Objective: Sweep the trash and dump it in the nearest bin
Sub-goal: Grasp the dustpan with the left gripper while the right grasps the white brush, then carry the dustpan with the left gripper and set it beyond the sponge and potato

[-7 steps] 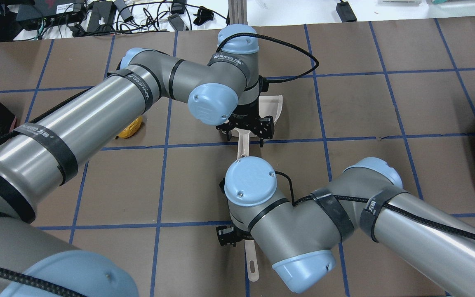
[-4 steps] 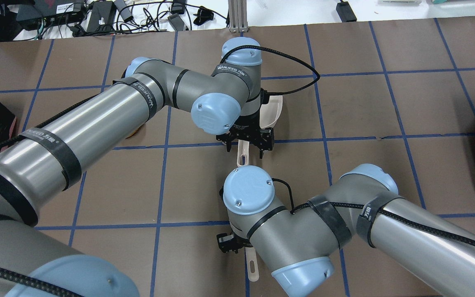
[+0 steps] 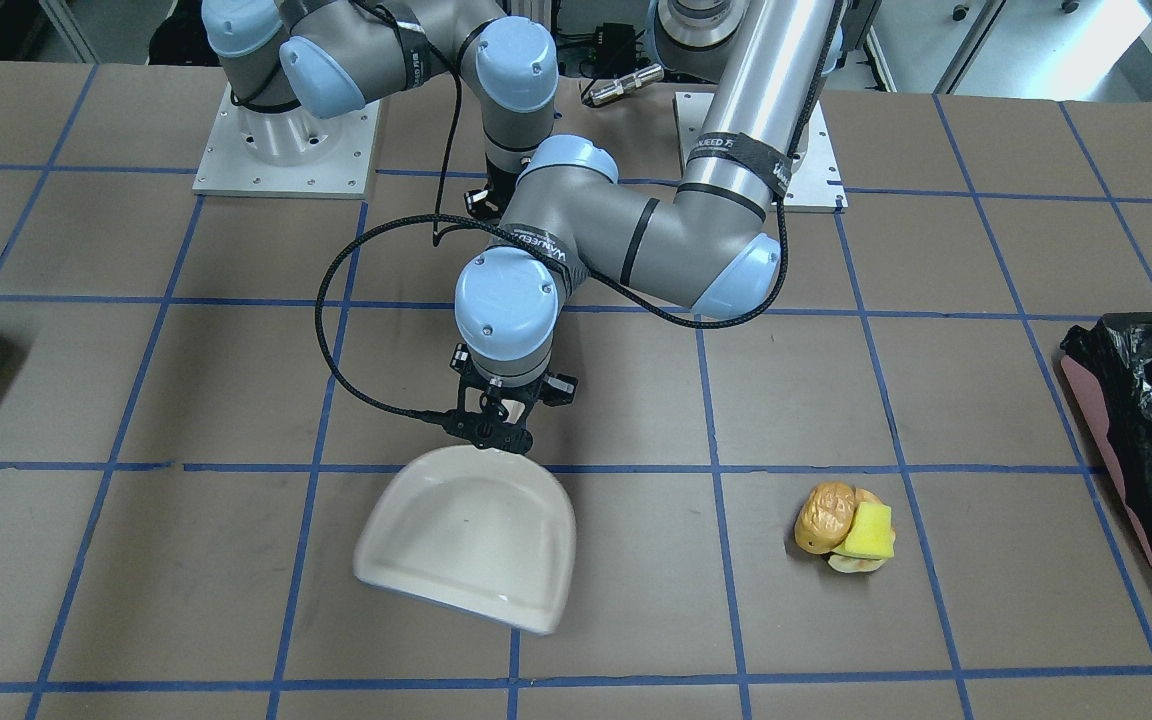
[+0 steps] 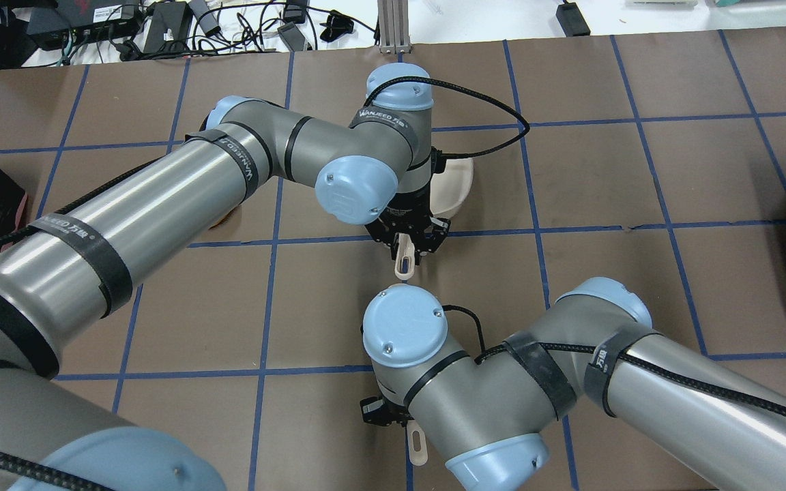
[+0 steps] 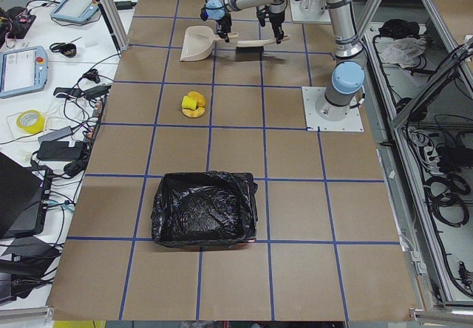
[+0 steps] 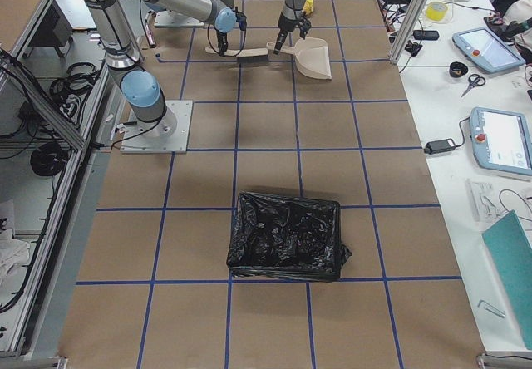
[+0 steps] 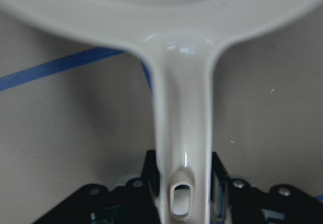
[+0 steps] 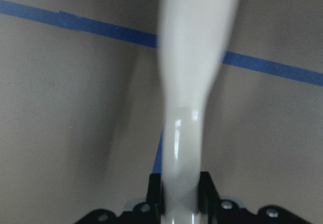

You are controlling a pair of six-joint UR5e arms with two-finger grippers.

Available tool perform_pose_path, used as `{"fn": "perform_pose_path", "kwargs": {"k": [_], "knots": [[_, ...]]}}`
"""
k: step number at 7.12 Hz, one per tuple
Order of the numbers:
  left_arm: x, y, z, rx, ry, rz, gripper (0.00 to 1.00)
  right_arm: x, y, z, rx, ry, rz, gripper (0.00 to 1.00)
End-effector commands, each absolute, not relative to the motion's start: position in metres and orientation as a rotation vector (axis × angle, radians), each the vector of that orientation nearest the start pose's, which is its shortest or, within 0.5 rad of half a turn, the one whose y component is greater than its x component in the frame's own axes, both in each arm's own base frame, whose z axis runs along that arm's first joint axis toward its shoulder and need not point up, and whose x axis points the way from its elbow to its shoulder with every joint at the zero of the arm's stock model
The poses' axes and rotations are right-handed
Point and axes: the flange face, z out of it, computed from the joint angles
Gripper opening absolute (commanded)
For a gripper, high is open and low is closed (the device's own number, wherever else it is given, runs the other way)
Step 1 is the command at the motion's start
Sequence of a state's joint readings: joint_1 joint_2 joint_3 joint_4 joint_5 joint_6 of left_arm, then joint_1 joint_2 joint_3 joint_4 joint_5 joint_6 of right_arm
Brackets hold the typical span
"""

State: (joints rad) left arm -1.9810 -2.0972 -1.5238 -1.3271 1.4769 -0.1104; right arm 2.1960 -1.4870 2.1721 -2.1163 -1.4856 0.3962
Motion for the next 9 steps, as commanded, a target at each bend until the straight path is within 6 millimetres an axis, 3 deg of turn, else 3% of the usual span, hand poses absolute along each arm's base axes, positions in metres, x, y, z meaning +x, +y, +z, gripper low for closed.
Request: {"fn": "perform_pose_path", "kwargs": {"k": [1,3,5,7,9], "knots": [[-0.385,-0.528,0.243,0.464,3.132,0.365,0.0,0.363,-0.26,0.225,-0.343,3.112,0.257,0.0],[-0.374,-0.561,0.292,0.5,3.161,0.2,0.0,0.364,-0.263,0.226,-0.349,3.112,0.251,0.0],[-0.306,-0.609,0.332,0.549,3.163,0.057,0.0,0.363,-0.262,0.225,-0.29,3.129,0.261,0.0],[-0.258,-0.626,0.365,0.616,3.121,-0.042,0.0,0.363,-0.264,0.231,-0.283,3.127,0.245,0.0],[-0.176,-0.642,0.385,0.721,3.019,-0.056,0.0,0.368,-0.275,0.252,-0.255,3.152,0.297,0.0]]}}
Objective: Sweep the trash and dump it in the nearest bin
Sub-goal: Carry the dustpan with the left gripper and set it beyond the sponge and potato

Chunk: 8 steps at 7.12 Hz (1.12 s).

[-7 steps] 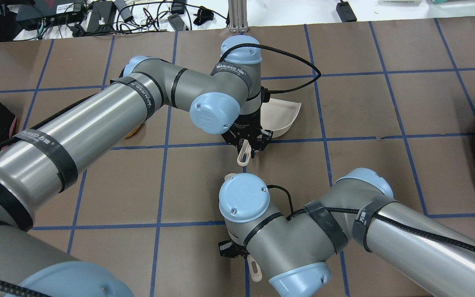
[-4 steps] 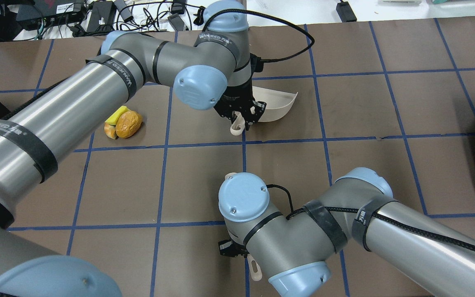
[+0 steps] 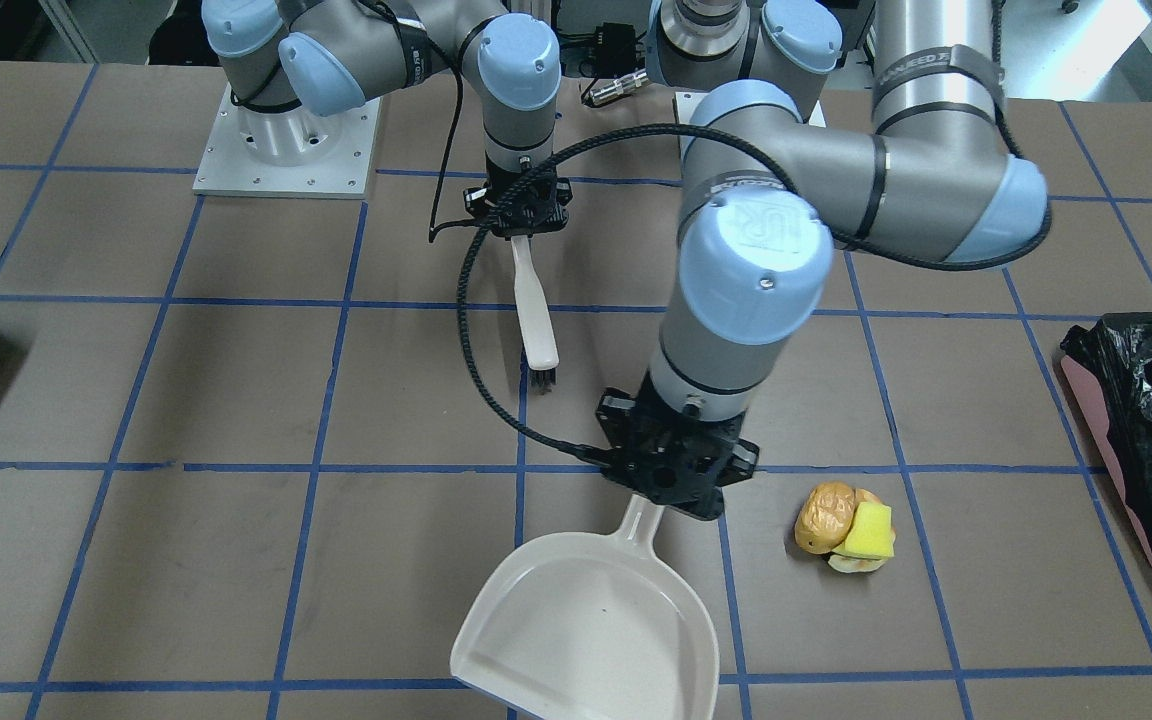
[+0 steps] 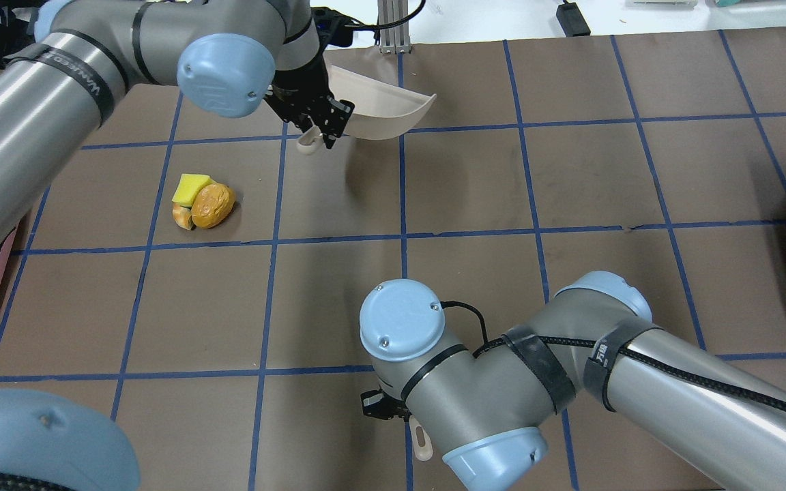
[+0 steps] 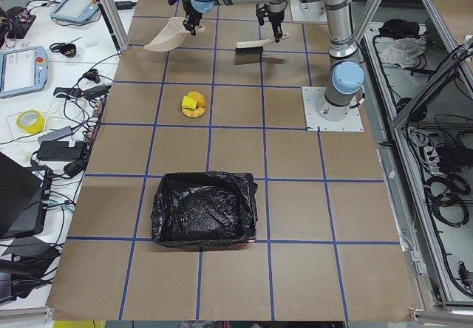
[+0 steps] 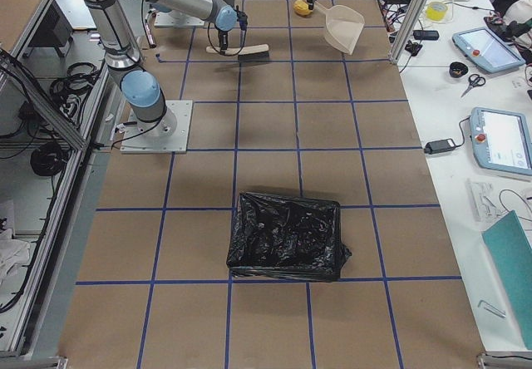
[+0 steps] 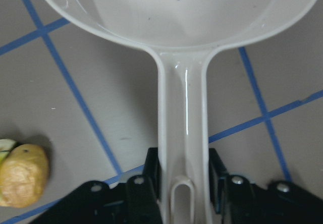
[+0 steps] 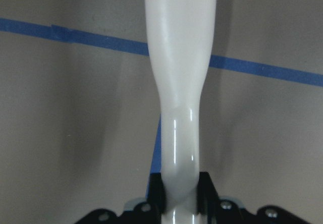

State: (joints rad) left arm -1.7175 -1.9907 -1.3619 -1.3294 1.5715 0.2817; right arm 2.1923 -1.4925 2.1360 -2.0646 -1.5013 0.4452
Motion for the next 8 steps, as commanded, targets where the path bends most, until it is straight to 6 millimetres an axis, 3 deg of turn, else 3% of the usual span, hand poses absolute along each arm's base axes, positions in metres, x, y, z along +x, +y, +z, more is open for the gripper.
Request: {"fn": "perform_pose_path", "kwargs": {"k": [1,2,3,5,6,8], "knots": [[-0.128,-0.648,0.391,0.777,3.002,-0.048,0.0,0.374,-0.284,0.275,-0.255,3.155,0.309,0.0],[-0.068,-0.653,0.397,0.86,2.972,-0.045,0.0,0.38,-0.295,0.292,-0.248,3.15,0.287,0.0],[0.01,-0.653,0.404,0.946,2.939,-0.042,0.0,0.382,-0.308,0.307,-0.249,3.153,0.232,0.0],[0.134,-0.631,0.407,1.161,2.863,0.044,0.0,0.376,-0.329,0.319,-0.232,3.156,0.202,0.0],[0.183,-0.618,0.407,1.308,2.773,0.099,0.0,0.37,-0.349,0.333,-0.192,3.149,0.202,0.0],[0.269,-0.593,0.394,1.503,2.688,0.116,0.0,0.39,-0.395,0.346,-0.179,3.134,0.225,0.0]]}}
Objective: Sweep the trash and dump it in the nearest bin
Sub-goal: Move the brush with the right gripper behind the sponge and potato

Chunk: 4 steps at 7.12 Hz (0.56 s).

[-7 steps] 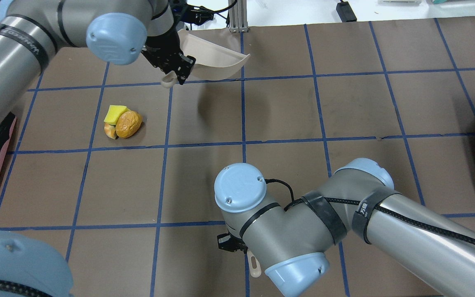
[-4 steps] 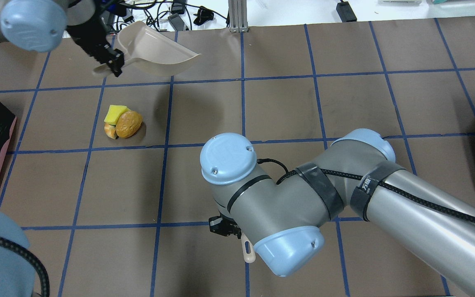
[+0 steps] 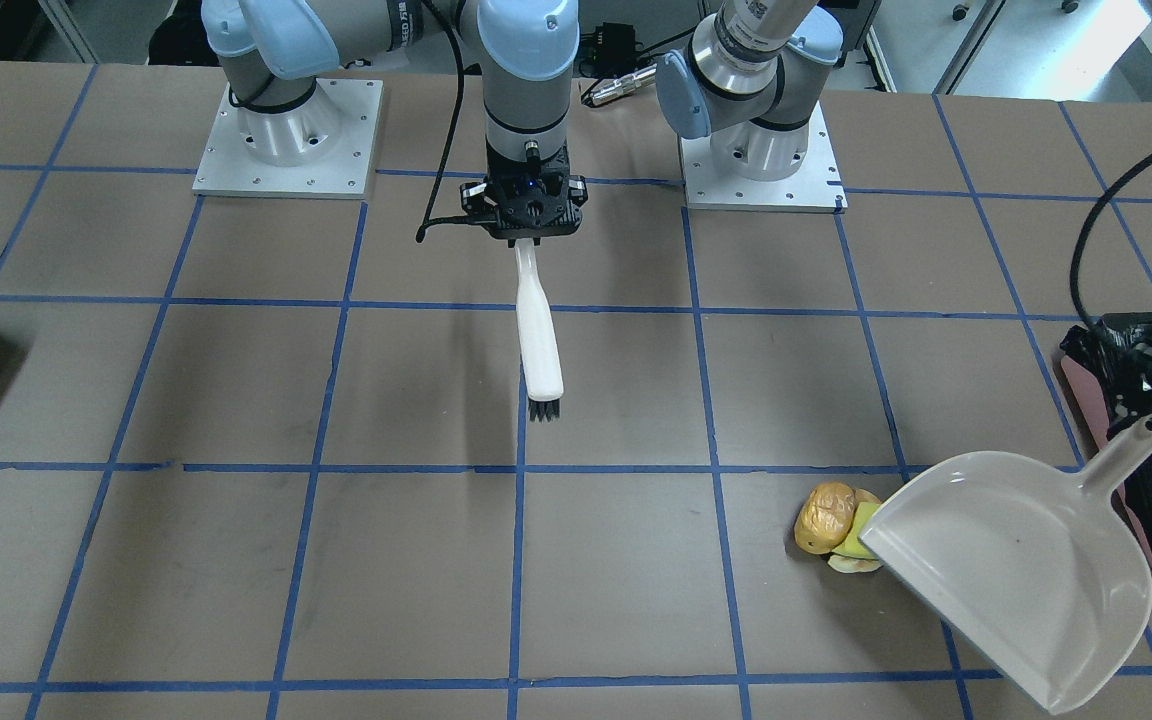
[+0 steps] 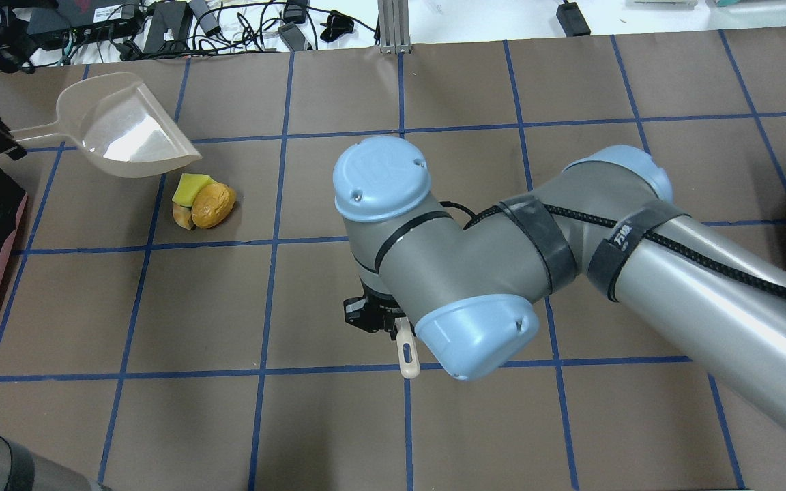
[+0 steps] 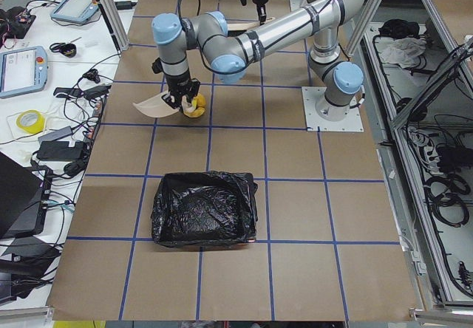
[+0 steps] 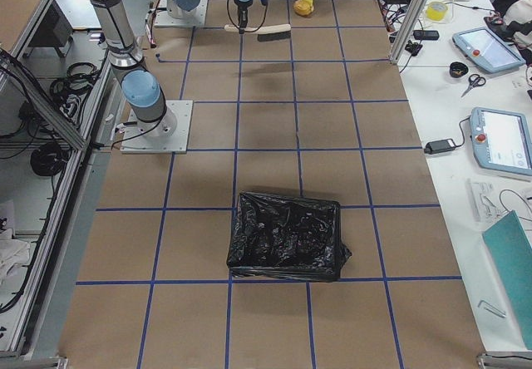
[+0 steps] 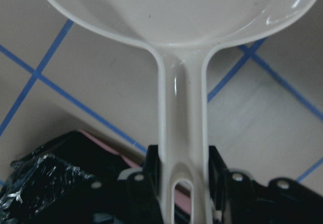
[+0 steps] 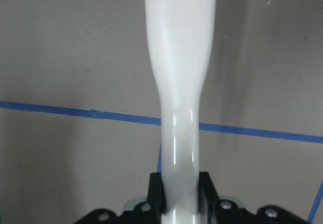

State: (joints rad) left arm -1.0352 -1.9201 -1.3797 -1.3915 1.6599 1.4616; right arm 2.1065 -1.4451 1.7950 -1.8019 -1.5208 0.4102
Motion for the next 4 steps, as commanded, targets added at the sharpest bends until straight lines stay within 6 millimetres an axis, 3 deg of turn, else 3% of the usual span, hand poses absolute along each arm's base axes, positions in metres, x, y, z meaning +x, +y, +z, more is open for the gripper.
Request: {"fn": "perform_pose_path", "kwargs": {"k": [1,4], "knots": [[0.289,-0.592,0.386,1.613,2.588,0.1,0.0,0.406,-0.422,0.346,-0.164,3.141,0.257,0.0],[0.297,-0.595,0.335,1.92,2.405,0.11,0.0,0.444,-0.481,0.314,-0.057,3.135,0.322,0.0]]}}
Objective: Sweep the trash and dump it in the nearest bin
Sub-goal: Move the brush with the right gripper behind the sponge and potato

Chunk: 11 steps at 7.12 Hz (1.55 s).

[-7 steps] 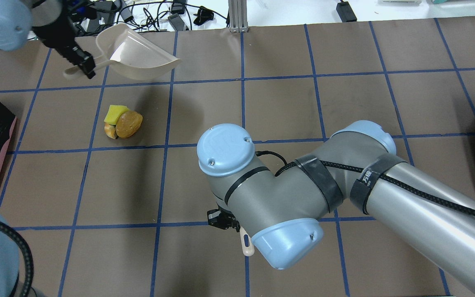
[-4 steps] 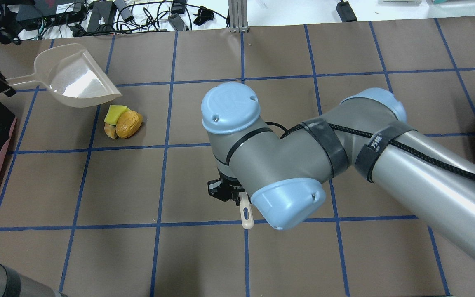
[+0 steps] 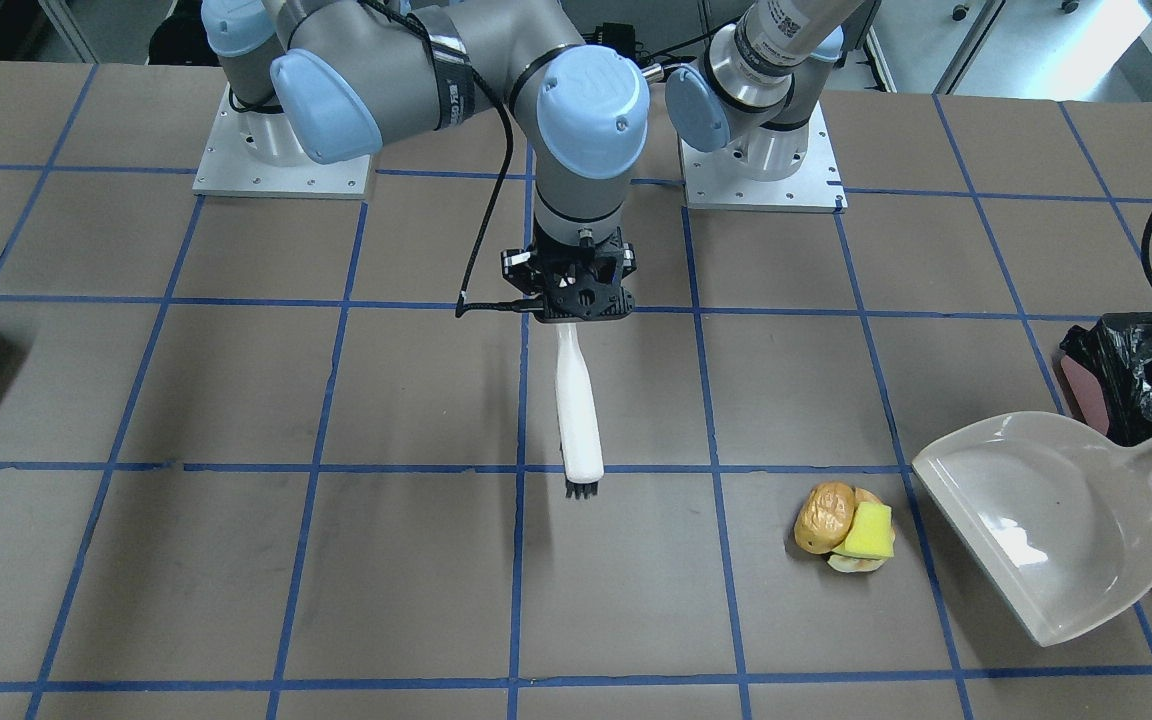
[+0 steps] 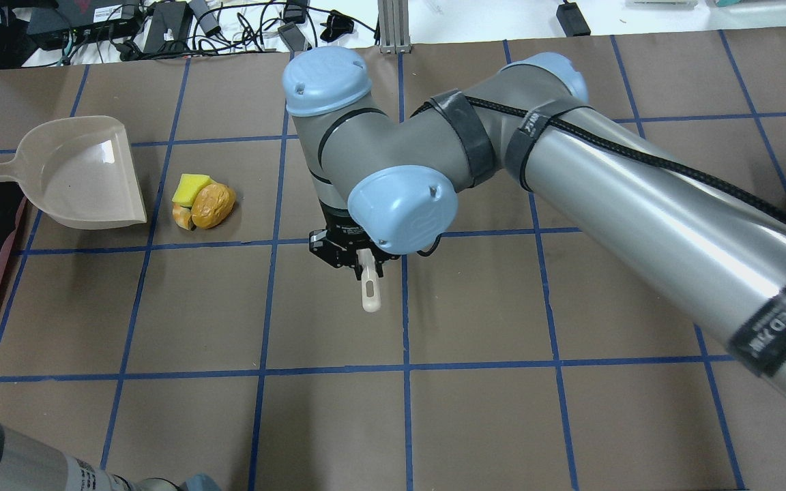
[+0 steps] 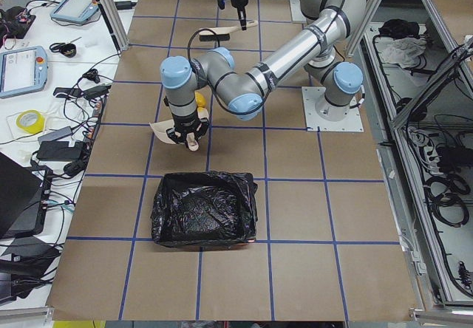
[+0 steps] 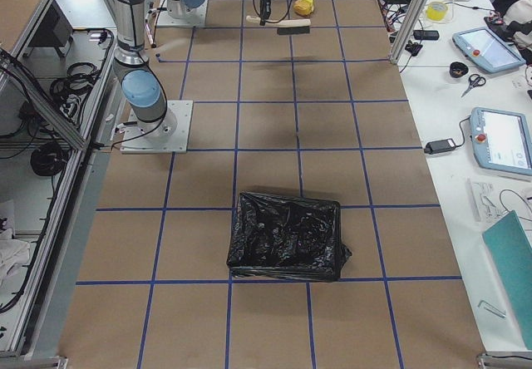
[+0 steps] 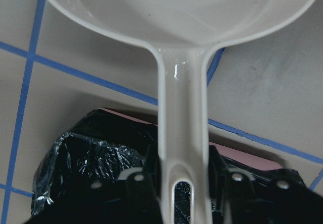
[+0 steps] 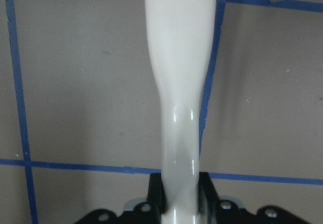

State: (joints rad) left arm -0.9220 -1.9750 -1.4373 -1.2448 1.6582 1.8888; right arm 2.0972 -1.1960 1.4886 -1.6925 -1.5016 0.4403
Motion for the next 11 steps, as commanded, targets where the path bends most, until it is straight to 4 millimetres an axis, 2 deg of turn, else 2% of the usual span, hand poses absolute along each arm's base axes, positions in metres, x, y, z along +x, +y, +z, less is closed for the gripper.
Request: {"fn": "perform_pose_path", "kwargs": {"k": [1,2,3,4,6,7,8,10,11], "knots": [[0.3,-0.598,0.321,1.999,2.368,0.12,0.0,0.451,-0.489,0.306,-0.02,3.133,0.333,0.0],[0.3,-0.601,0.308,2.093,2.314,0.129,0.0,0.458,-0.5,0.294,-0.013,3.132,0.346,0.0],[0.302,-0.603,0.299,2.182,2.251,0.135,0.0,0.476,-0.51,0.285,-0.003,3.098,0.368,0.0],[0.302,-0.605,0.292,2.219,2.228,0.135,0.0,0.495,-0.519,0.283,0.048,3.092,0.352,0.0],[0.303,-0.608,0.281,2.223,2.231,0.137,0.0,0.536,-0.531,0.256,0.056,3.092,0.354,0.0],[0.305,-0.612,0.274,2.217,2.233,0.121,0.0,0.552,-0.538,0.254,0.08,3.087,0.333,0.0],[0.304,-0.615,0.271,2.208,2.228,0.106,0.0,0.565,-0.538,0.261,0.097,3.082,0.342,0.0],[0.299,-0.619,0.254,2.186,2.25,0.104,0.0,0.597,-0.535,0.256,0.109,3.076,0.319,0.0],[0.298,-0.62,0.252,2.178,2.246,0.102,0.0,0.617,-0.529,0.255,0.119,3.047,0.323,0.0]]}}
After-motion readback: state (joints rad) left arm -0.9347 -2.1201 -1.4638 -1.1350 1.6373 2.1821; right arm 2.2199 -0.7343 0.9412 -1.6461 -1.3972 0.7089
